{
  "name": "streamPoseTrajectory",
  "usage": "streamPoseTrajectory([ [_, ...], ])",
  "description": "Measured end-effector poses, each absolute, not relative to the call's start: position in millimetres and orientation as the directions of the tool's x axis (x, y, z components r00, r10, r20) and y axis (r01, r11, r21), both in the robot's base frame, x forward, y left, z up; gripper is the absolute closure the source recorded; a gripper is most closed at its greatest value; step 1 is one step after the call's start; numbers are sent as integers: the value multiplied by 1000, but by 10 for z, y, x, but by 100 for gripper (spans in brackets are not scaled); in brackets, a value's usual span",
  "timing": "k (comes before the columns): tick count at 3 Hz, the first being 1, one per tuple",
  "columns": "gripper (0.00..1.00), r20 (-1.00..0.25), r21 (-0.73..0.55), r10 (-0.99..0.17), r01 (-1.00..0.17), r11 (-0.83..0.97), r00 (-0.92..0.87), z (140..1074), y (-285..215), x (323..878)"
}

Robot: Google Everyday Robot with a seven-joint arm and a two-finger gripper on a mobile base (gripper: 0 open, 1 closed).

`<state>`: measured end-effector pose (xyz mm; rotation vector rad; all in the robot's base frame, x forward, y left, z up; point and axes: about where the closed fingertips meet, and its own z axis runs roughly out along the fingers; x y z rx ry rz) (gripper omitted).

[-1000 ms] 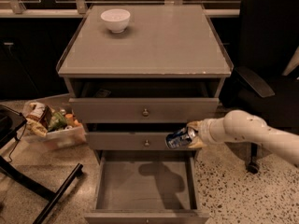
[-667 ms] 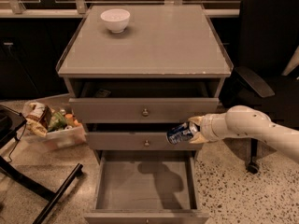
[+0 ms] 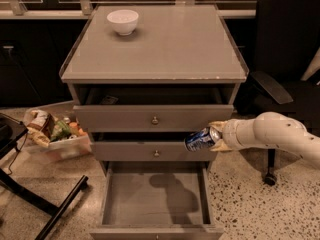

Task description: Pick pepsi can from bottom drawer and place on counter

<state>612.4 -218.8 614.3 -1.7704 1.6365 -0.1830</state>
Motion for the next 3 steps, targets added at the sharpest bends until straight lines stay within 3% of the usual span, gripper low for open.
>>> streamPoseTrajectory([
  [2,100,-174,-779,-935,-624,-61,309,7643,-2439,5693],
  [3,100,-173,-830,-914,-555,-65,366,8253,-2349,5731],
])
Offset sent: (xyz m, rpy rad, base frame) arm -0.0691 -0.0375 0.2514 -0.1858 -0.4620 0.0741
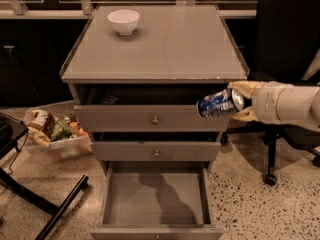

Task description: Pick pepsi can from bottom drawer and place on counter

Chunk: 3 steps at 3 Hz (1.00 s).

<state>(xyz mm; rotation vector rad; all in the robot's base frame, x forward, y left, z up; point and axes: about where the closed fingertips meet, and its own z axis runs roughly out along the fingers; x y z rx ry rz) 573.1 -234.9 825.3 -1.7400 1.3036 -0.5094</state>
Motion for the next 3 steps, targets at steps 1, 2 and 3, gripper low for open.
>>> streamPoseTrajectory([
  [1,100,-237,-843,-884,-538,-20,403,8721,-2196,5946],
  [2,100,-328,-830,-848,-556,48,417,9046,-1964,6242],
  [3,100,-419,-800,-797,-592,99,434,9255,-1701,6520],
])
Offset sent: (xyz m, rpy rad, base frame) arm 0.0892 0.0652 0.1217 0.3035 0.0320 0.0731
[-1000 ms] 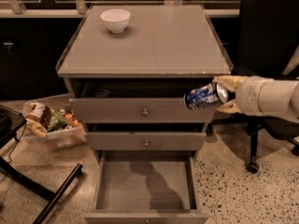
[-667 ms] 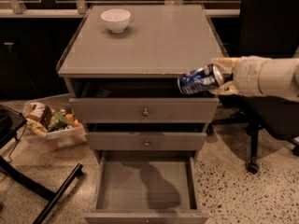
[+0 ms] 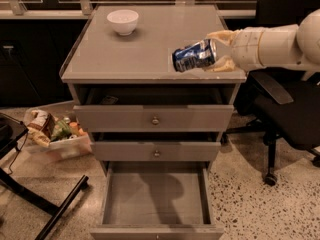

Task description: Pick pepsi can from bottom drawer and place on counter

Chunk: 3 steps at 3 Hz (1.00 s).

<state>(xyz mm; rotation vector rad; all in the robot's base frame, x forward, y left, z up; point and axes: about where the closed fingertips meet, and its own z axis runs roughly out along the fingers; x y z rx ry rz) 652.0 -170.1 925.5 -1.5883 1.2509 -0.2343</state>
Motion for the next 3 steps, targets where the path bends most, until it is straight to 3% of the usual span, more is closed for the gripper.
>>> streamPoseTrajectory([
  [3,100,-706,-550,-669,-775,311,233,9216,-1374,7466],
])
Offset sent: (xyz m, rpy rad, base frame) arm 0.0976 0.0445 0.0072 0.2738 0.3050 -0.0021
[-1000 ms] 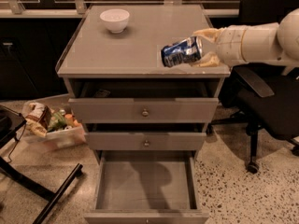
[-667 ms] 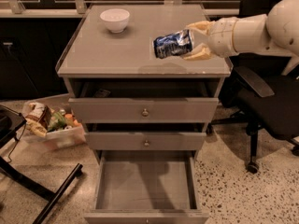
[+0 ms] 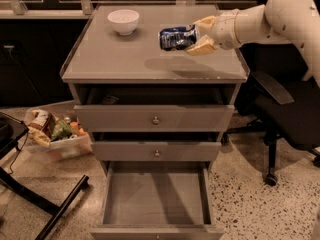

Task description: Pick pepsi can from bottom drawer and place on counter

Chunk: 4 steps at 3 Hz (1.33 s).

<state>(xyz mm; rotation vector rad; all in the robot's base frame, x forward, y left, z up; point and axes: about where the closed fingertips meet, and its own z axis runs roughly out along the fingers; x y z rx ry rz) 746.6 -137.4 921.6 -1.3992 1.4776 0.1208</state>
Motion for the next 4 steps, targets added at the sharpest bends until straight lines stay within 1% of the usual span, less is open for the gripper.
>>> streamPoseTrajectory([
  [1,100,-771,-440,-633,-777,450,70,9014,-1566,7724],
  [2,100,-817,-357,-574,-739,571,-49,8836,-1787,7868],
  [3,81,-843,-296,-521,-697,653,-130,8705,-1963,7905],
  [4,58,-842,-268,-505,-668,694,-187,8641,-2058,7897],
])
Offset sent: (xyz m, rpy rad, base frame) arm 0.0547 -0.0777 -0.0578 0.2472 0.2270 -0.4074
